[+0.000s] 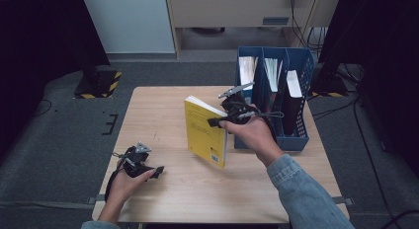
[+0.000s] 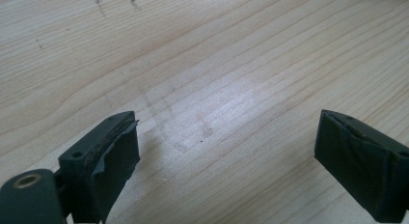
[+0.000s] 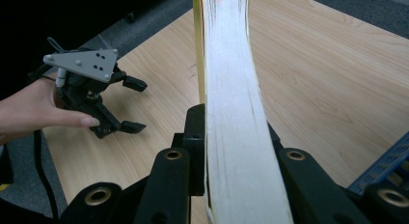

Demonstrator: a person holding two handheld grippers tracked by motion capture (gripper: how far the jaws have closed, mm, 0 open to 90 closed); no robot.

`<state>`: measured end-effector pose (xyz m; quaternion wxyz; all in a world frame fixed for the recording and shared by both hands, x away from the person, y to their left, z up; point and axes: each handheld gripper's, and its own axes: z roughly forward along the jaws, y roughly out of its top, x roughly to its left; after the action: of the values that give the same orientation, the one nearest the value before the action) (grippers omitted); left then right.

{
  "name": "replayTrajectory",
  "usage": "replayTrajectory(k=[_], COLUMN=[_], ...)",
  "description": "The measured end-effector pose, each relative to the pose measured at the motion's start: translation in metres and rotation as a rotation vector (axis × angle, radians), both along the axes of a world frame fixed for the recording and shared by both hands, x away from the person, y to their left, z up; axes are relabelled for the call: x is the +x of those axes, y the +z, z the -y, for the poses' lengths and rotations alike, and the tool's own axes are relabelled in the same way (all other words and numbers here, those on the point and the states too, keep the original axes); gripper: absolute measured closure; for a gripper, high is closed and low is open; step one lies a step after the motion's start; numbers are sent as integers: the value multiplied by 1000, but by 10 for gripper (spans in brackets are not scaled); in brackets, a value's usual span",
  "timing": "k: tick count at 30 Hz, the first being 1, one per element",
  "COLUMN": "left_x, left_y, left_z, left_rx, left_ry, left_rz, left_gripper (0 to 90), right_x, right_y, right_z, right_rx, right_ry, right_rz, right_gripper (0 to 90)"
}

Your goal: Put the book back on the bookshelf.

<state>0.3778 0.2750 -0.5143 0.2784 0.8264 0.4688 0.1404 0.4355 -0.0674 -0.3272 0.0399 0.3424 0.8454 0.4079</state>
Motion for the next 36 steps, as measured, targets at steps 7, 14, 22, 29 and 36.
replayTrajectory(k=[7,14,22,29,36], left_x=[0,0,0,0,-1], left_y=[-1,-4,-5,-6,-7], left_z=[0,1,1,1,2], left_rx=[26,36,46,52,49], left_ry=[2,-1,-1,5,9], left_rz=[-7,-21,-28,-33,-29], left_gripper=[71,69,69,60,49], right_x=[-6,-12,-17,-22,-28], right_y=[3,6,6,9,9], right_z=[14,26,45,60,74], right_rx=[9,20,34,36,38], right_ry=[-11,-17,-41,-55,-69], right_rz=[-1,-1,-4,1,0], right_gripper=[748,748,747,747,747])
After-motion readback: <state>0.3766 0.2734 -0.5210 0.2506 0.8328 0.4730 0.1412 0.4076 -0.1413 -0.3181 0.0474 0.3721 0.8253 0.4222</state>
